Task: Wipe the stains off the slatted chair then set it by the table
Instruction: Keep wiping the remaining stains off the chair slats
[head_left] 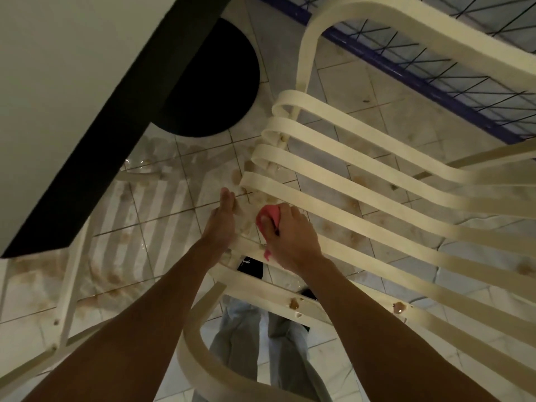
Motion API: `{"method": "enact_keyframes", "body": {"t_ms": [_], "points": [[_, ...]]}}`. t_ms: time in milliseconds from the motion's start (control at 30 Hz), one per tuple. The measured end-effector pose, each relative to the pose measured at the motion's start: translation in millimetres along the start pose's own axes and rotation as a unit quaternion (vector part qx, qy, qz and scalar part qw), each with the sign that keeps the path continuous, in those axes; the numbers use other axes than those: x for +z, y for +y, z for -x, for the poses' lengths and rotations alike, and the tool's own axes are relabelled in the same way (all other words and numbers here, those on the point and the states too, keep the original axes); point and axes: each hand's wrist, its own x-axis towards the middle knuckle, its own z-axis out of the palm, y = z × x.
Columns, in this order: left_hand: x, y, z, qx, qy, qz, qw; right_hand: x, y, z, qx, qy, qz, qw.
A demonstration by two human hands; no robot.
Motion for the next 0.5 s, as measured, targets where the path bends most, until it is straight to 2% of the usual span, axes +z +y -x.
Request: {"method": "enact_keyframes", "body": {"t_ms": [133, 300, 500], "points": [[-3, 1, 1, -0.001, -0.007, 0.003, 1.0, 10, -33, -14, 0.005, 0.01, 0.015, 1.0], [-7, 6, 1, -0.025, -0.02, 0.006, 0.999, 22, -59, -32, 0.056, 0.033, 0.014, 0.998], [-8, 1, 1, -0.004, 0.006, -0.004, 1.0, 21, -24, -17, 0.03, 0.043, -0.117, 0.992]]}}
